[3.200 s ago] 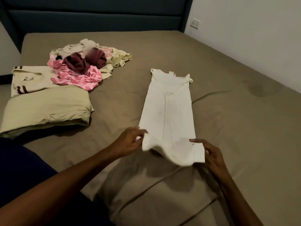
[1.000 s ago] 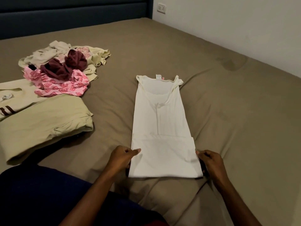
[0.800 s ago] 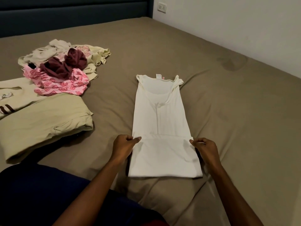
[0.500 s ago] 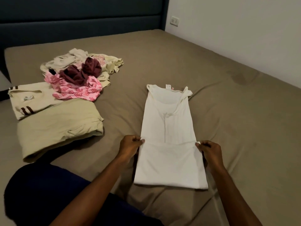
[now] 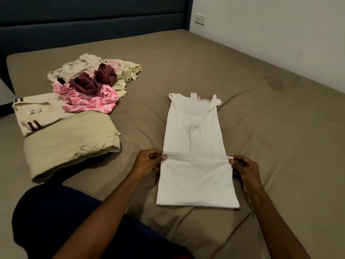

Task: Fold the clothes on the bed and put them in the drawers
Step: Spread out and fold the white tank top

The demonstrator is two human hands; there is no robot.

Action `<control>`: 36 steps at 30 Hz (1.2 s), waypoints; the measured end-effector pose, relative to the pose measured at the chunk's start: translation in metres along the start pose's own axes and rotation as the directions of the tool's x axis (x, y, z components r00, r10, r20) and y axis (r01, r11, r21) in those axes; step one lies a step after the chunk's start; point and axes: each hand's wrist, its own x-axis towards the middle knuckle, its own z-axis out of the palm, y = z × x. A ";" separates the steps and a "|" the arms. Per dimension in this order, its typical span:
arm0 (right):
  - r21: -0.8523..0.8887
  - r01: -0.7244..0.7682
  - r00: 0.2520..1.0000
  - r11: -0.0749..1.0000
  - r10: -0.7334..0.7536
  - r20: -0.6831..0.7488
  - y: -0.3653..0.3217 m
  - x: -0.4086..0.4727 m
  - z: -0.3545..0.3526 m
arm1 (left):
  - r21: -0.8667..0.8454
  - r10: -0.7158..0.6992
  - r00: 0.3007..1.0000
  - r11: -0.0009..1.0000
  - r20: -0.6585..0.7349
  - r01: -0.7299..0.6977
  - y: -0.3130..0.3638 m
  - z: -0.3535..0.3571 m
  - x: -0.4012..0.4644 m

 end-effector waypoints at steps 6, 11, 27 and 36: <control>-0.243 0.046 0.999 0.969 -0.050 -0.011 0.014 0.011 0.002 | 0.189 0.079 0.993 0.980 -0.088 -0.062 -0.008 0.013 0.000; -0.196 0.085 0.992 0.977 -0.100 -0.071 0.019 0.016 0.004 | 0.159 0.094 0.987 0.985 -0.133 -0.072 -0.006 0.013 0.000; -0.419 0.130 0.983 0.898 -0.171 -0.063 0.030 0.028 0.003 | 0.324 0.144 0.980 0.942 -0.140 -0.092 -0.016 0.011 0.006; -0.540 0.438 0.899 0.719 -0.340 0.276 0.030 -0.011 -0.038 | 0.737 0.423 0.786 0.319 0.451 -0.595 -0.017 -0.020 -0.010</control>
